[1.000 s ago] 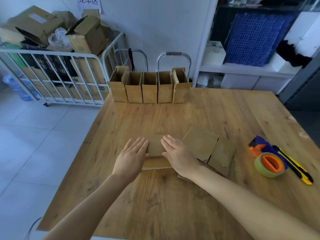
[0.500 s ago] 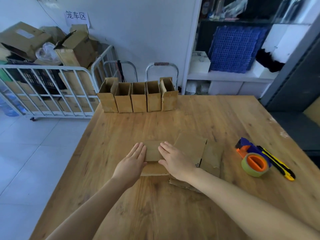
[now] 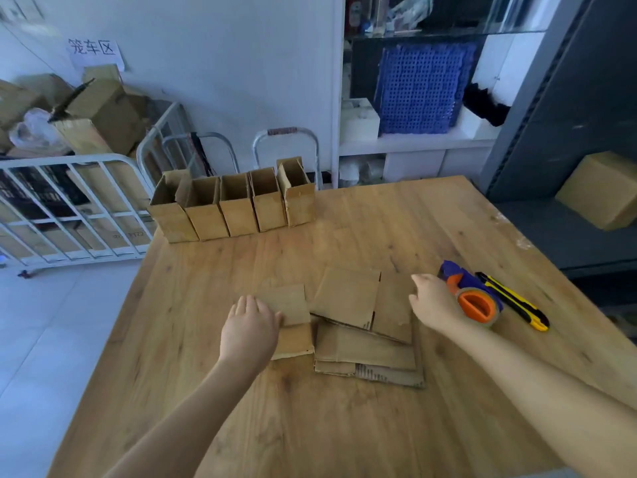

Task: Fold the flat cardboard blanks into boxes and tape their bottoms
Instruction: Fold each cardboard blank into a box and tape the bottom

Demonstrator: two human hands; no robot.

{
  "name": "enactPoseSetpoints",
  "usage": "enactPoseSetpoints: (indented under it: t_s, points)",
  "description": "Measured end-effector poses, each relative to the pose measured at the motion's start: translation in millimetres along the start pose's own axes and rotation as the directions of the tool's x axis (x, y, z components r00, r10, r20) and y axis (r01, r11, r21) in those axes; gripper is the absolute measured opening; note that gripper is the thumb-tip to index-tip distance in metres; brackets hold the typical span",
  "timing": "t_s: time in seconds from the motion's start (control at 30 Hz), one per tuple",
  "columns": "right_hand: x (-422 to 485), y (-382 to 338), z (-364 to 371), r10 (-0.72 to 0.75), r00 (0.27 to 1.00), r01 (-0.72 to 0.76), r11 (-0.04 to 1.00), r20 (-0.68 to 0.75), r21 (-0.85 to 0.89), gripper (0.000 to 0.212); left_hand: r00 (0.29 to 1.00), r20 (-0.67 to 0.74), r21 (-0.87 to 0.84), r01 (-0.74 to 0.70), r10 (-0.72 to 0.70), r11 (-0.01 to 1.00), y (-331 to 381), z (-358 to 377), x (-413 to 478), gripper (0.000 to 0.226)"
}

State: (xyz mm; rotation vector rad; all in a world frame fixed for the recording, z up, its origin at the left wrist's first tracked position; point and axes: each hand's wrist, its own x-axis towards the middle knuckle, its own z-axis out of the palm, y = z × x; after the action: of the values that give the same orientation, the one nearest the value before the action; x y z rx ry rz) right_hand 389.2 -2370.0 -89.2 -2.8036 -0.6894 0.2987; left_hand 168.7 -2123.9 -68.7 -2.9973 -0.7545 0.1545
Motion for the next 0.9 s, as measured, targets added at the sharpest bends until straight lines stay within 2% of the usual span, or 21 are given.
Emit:
enactPoseSetpoints:
  t_s: [0.07, 0.13, 0.2, 0.27, 0.4, 0.53, 0.67, 0.77, 0.9]
  points:
    - [7, 27, 2, 0.066, 0.998, -0.066, 0.997, -0.019, -0.037, 0.032, 0.998, -0.015, -0.020, 0.067, -0.067, 0.998, 4, 9, -4, 0.061]
    - [11, 48, 2, 0.135, 0.990, -0.138, 0.987, -0.040, -0.086, 0.023, 0.996, -0.054, -0.011, 0.075, -0.076, 0.997, 4, 17, -9, 0.074]
    - [14, 62, 2, 0.219, 0.973, -0.225, 0.968, -0.069, -0.113, 0.029, 0.997, -0.073, 0.035, 0.032, -0.030, 0.999, 6, 15, -12, 0.087]
    - [15, 71, 4, 0.280, 0.956, -0.290, 0.949, -0.091, -0.124, 0.040, 0.999, -0.003, 0.144, -0.032, 0.033, 0.989, 7, 8, -8, 0.098]
    - [19, 84, 9, 0.323, 0.943, -0.331, 0.935, -0.083, -0.125, 0.041, 0.983, 0.127, 0.279, -0.160, 0.129, 0.947, 2, -16, 17, 0.115]
    - [19, 89, 6, 0.355, 0.926, -0.373, 0.910, -0.124, -0.179, 0.050, 0.964, 0.176, 0.202, -0.234, 0.200, 0.951, 7, -16, 30, 0.109]
    - [21, 97, 6, 0.415, 0.901, -0.433, 0.883, -0.127, -0.179, 0.044, 0.962, 0.059, 0.272, -0.271, 0.266, 0.923, 19, -44, 37, 0.099]
    - [23, 106, 6, 0.435, 0.895, -0.445, 0.887, -0.099, -0.121, 0.040, 0.955, -0.063, 0.271, -0.264, 0.291, 0.926, 39, -77, 47, 0.101]
    - [28, 116, 4, 0.437, 0.897, -0.438, 0.899, -0.070, -0.001, 0.026, 0.946, -0.027, 0.177, -0.315, 0.324, 0.932, 70, -84, 57, 0.106]
